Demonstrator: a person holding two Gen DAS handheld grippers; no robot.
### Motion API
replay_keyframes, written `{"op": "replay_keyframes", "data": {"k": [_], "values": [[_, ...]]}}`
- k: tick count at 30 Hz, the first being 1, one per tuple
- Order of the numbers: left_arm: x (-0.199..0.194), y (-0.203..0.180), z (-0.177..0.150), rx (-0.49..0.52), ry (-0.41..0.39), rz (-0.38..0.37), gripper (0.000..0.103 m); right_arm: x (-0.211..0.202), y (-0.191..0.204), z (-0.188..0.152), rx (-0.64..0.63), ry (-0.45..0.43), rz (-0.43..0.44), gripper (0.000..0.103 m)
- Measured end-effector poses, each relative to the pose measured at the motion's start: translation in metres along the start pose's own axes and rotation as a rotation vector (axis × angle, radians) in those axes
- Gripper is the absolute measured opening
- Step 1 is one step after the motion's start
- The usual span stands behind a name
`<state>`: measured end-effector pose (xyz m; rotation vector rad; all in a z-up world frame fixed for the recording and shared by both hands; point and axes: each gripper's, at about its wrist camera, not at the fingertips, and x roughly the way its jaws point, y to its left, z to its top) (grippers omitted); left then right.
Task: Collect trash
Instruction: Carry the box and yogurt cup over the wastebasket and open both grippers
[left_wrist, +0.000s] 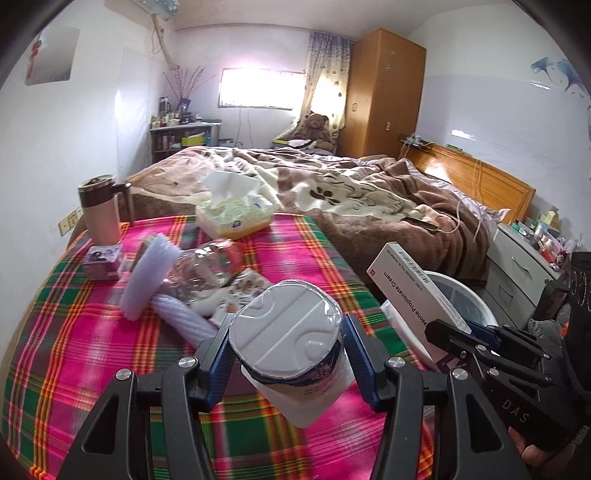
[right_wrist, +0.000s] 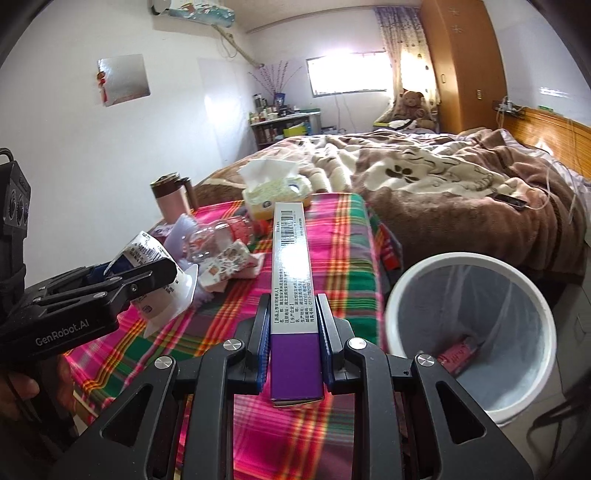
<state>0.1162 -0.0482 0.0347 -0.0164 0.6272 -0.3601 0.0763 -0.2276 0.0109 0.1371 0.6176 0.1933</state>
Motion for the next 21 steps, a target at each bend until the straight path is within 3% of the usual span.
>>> {"op": "replay_keyframes", "data": {"k": [21], "values": [[0.057,-0.119,0.013,0.116,0.045,-0.207,0.056,-0.020,-0.098,-0.001,0.141,-0.008,-0.230,0.023]]}}
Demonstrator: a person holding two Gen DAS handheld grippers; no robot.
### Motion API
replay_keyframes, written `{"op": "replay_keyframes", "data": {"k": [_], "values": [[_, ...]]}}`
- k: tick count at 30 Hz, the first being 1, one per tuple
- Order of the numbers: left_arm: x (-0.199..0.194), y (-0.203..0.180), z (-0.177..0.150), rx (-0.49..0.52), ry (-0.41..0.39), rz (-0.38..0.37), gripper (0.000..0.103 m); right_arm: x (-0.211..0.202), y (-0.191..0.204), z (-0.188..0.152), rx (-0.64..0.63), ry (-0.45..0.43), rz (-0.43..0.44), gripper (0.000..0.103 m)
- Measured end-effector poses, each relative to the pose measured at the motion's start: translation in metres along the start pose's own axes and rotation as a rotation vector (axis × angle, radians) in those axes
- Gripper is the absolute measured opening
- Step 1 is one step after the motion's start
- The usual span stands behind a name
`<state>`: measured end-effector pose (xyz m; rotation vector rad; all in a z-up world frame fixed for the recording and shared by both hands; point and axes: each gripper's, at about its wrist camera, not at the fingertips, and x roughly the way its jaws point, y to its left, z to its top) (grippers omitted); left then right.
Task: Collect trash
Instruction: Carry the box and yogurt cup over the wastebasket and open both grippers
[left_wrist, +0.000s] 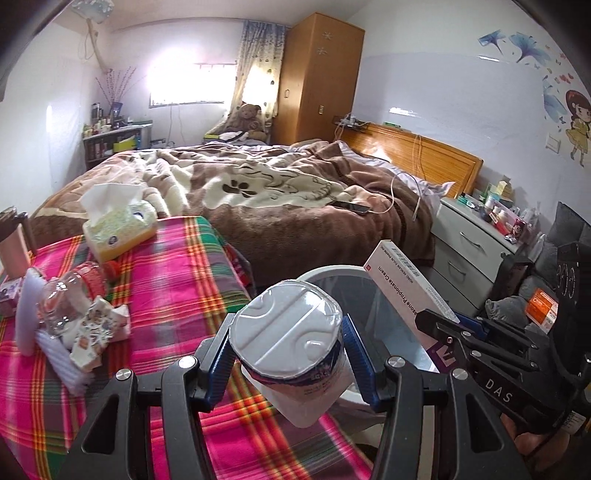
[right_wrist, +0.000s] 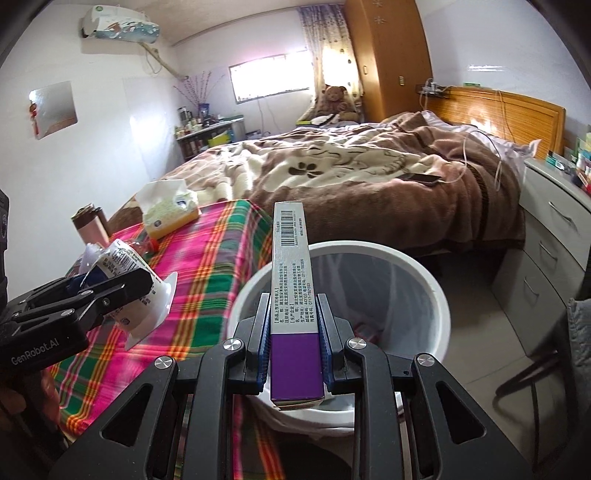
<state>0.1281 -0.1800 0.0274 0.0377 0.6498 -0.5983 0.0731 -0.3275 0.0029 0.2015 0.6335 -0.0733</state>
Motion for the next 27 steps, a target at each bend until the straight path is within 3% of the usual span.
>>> {"op": "replay_keyframes", "data": {"k": [14,27], "values": [[0.065,-0.032,-0.001,0.031,0.102,-0.042,0.056,0.012,-0.028,-0.005,0.023,0.055,-0.075,0.023],[0.093,-0.035,0.000,0.018,0.132,-0.077,0.057,0.018,-0.032,-0.005,0.002,0.068,-0.151,0.023]]}}
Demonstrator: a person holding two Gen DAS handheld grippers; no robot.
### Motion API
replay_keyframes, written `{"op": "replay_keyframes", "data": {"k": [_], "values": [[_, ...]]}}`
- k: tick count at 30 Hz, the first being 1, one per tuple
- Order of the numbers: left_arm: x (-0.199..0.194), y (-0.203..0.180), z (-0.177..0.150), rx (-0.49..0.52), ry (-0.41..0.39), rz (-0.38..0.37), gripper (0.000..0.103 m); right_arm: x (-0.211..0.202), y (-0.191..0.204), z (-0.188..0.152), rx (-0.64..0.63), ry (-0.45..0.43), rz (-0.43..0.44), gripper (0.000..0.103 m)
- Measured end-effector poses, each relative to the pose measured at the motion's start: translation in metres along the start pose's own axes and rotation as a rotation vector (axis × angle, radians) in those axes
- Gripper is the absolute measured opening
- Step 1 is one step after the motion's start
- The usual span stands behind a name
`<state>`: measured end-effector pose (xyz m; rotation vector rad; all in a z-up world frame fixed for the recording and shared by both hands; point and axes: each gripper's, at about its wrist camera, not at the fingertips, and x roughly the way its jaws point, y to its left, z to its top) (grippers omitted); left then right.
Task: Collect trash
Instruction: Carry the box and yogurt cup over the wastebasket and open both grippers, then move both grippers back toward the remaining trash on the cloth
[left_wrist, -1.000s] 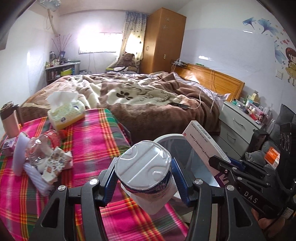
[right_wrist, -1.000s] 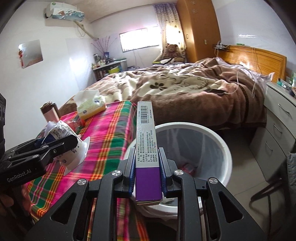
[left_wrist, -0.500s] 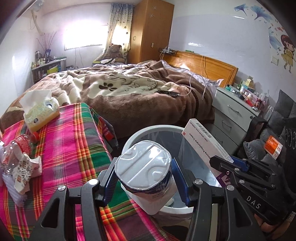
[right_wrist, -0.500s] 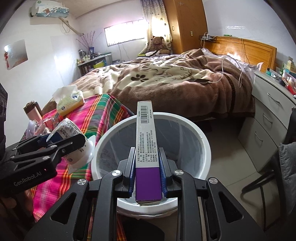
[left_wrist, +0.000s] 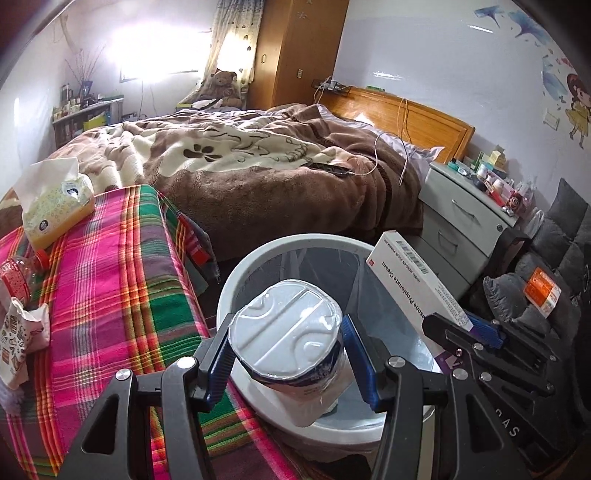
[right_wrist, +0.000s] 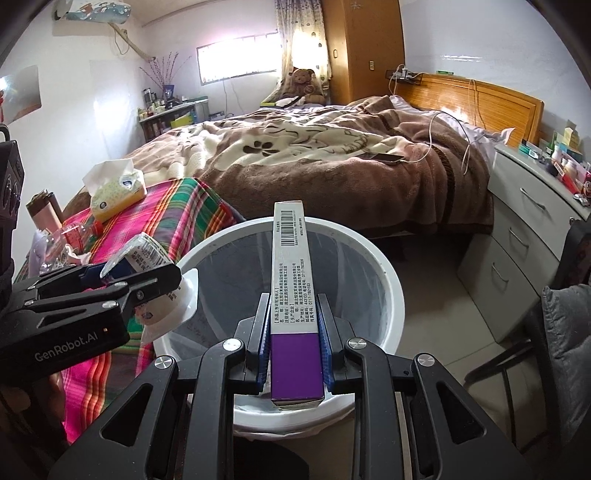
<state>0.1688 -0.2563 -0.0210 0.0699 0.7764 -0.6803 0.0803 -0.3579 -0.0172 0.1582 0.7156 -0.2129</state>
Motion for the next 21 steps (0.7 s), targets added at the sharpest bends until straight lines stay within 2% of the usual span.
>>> {"op": "replay_keyframes", "data": {"k": [6,11,16,21], "values": [[0.003,0.005,0.002,-0.031,0.009,-0.027,0.060,0.004,-0.001,0.000,0.010,0.014,-0.022,0.024],[0.002,0.006,-0.001,-0.018,0.019,-0.026,0.060,0.001,0.000,-0.001,0.006,0.012,-0.027,0.025],[-0.007,0.006,-0.002,-0.007,0.005,-0.008,0.060,-0.003,0.002,0.001,0.005,-0.004,-0.020,0.049],[-0.019,0.010,-0.004,0.000,-0.019,0.020,0.060,-0.007,0.006,0.002,-0.004,-0.018,-0.025,0.049]]}}
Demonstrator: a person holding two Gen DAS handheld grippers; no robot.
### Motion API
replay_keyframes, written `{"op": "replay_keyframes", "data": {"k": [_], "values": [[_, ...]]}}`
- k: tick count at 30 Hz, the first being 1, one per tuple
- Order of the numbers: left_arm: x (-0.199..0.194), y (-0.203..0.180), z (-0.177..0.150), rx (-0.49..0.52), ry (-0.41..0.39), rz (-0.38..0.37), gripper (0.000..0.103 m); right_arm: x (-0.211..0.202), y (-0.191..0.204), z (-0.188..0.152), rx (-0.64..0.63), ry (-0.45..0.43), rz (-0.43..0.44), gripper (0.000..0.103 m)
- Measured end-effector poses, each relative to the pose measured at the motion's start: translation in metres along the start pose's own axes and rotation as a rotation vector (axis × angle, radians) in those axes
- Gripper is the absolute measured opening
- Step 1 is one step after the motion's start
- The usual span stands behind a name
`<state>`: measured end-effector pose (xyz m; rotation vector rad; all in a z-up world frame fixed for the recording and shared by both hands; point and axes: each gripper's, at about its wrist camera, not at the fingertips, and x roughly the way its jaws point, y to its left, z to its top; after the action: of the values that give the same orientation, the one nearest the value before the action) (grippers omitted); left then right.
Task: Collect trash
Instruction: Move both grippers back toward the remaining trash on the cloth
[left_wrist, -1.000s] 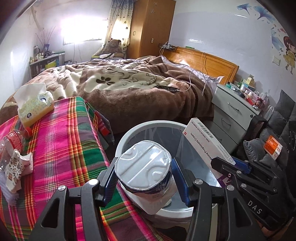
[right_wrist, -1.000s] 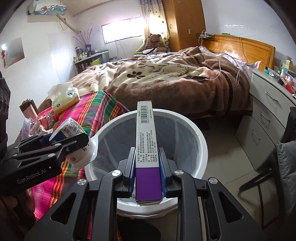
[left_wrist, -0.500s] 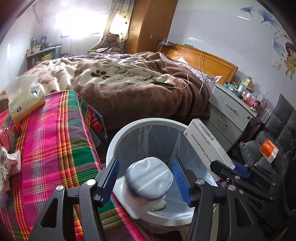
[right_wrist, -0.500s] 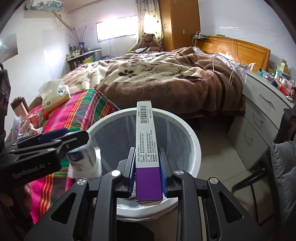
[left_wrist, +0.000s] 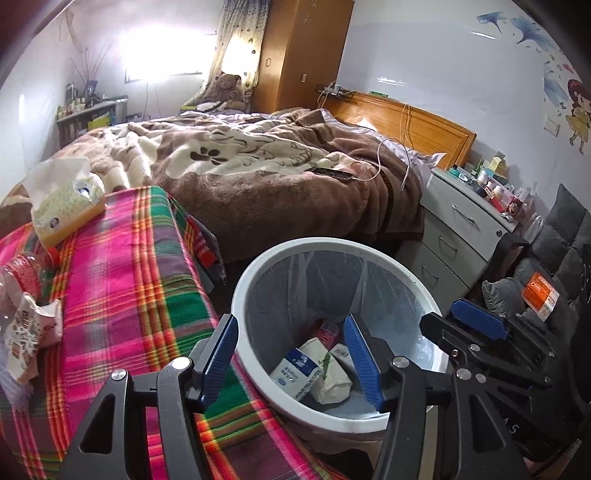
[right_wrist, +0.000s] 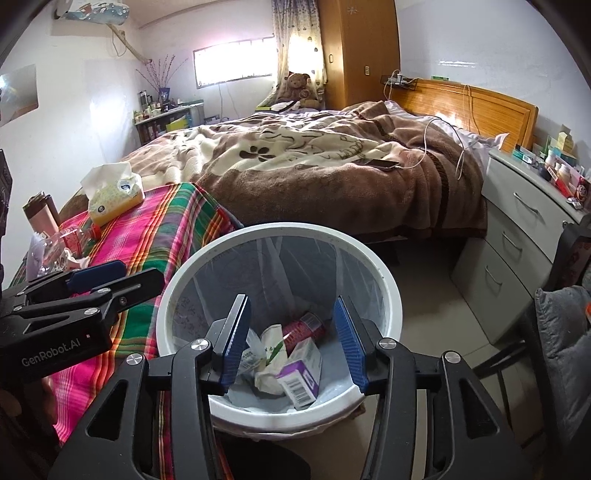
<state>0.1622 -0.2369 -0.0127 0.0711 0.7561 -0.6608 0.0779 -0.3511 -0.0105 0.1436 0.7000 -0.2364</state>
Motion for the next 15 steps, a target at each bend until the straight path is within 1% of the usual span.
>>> {"op": "replay_keyframes", "data": {"k": [6,10,13,15], "values": [[-0.015,0.012,-0.002,-0.028,-0.013,0.004,0.060,-0.011,0.011,0.002,-0.020,-0.036,0.001,0.049],[-0.029,0.022,-0.006,-0.039,-0.029,0.024,0.060,-0.018,0.020,0.004,-0.035,-0.060,0.003,0.049],[-0.042,0.032,-0.011,-0.041,-0.047,0.058,0.060,-0.022,0.029,0.004,-0.049,-0.075,0.010,0.049],[-0.052,0.040,-0.014,-0.051,-0.058,0.067,0.060,-0.024,0.035,0.004,-0.059,-0.087,0.011,0.050]]}}
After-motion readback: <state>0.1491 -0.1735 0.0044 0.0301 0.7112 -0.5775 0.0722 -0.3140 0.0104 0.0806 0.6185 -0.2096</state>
